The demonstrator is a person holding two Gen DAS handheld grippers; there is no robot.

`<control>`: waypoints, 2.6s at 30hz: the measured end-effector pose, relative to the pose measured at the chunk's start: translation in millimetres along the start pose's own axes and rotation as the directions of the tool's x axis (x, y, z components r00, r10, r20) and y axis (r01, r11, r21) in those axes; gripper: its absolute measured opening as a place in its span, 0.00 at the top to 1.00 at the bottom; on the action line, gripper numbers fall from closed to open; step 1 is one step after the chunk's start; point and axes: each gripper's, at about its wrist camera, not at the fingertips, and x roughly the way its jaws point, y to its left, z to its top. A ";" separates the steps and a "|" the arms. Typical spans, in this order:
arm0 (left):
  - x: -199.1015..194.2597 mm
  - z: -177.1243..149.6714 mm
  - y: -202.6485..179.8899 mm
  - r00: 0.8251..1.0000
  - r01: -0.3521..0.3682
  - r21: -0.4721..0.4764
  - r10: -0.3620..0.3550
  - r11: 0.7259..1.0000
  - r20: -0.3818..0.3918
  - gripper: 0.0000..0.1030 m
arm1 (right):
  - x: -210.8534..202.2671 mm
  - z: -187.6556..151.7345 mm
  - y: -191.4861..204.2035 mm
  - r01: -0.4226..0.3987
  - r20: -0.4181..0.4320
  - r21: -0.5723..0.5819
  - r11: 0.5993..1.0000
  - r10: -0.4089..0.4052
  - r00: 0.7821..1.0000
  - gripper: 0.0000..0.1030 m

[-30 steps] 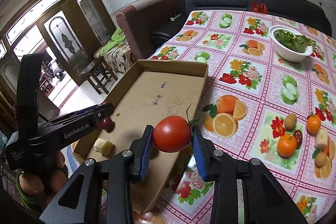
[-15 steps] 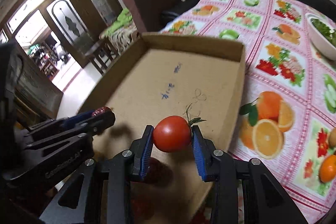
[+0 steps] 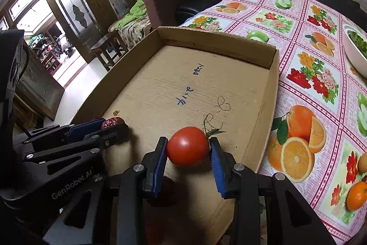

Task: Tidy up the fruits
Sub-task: 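Open the left tool releasing the date while the right tool releases the tomato, then move both tools back toward the loose fruits on the tablecloth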

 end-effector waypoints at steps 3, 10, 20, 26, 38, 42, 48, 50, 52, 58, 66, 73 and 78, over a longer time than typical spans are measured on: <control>-5.6 -0.8 3.3 1.000 0.011 -0.011 -0.011 1.000 0.006 0.67 | -3.0 1.0 0.5 0.009 0.010 0.001 1.000 -0.009 1.000 0.57; -20.5 -1.8 2.5 0.999 0.027 -0.024 -0.026 0.999 0.033 0.55 | -21.3 -1.1 -7.3 0.008 0.042 0.022 1.000 -0.009 0.999 0.48; -41.3 -9.0 -21.4 0.996 0.066 0.014 -0.067 0.998 0.066 0.55 | -82.9 -27.6 -37.0 0.029 0.129 0.099 0.995 -0.042 0.991 0.48; -52.6 -18.4 -54.9 0.993 0.086 0.094 -0.093 0.992 0.079 0.55 | -114.5 -56.9 -78.1 0.071 0.143 0.213 0.974 -0.103 0.984 0.48; -64.7 -41.3 -114.9 0.986 0.149 0.217 -0.163 0.965 0.047 0.55 | -170.8 -120.1 -148.0 0.150 0.152 0.381 0.912 -0.222 0.963 0.47; -68.3 -49.2 -132.3 0.984 0.159 0.253 -0.174 0.954 0.037 0.55 | -180.5 -133.0 -160.8 0.162 0.151 0.413 0.896 -0.242 0.959 0.47; -72.7 -56.8 -149.9 0.985 0.154 0.291 -0.172 0.944 0.035 0.55 | -188.9 -148.0 -170.3 0.172 0.148 0.441 0.881 -0.260 0.954 0.47; -72.8 -59.3 -155.2 0.986 0.148 0.299 -0.166 0.943 0.033 0.55 | -191.6 -152.6 -173.0 0.175 0.146 0.447 0.877 -0.265 0.953 0.47; -72.9 -62.4 -161.0 0.986 0.143 0.307 -0.160 0.941 0.033 0.55 | -194.6 -156.0 -175.5 0.176 0.148 0.454 0.873 -0.269 0.952 0.47; -69.9 -71.1 -176.0 0.989 0.131 0.336 -0.148 0.933 0.025 0.51 | -203.0 -163.5 -184.5 0.191 0.149 0.473 0.860 -0.293 0.945 0.47; -62.7 -77.0 -196.1 0.987 0.151 0.367 -0.159 0.918 -0.007 0.51 | -204.5 -172.8 -201.3 0.199 0.138 0.508 0.838 -0.308 0.941 0.47; -46.4 -73.7 -224.4 0.980 0.185 0.398 -0.198 0.898 -0.010 0.51 | -188.6 -164.9 -211.0 0.220 0.114 0.507 0.833 -0.318 0.941 0.46; -27.0 -64.6 -250.0 0.976 0.211 0.406 -0.211 0.889 -0.045 0.51 | -169.9 -147.3 -216.7 0.271 0.093 0.477 0.836 -0.355 0.930 0.47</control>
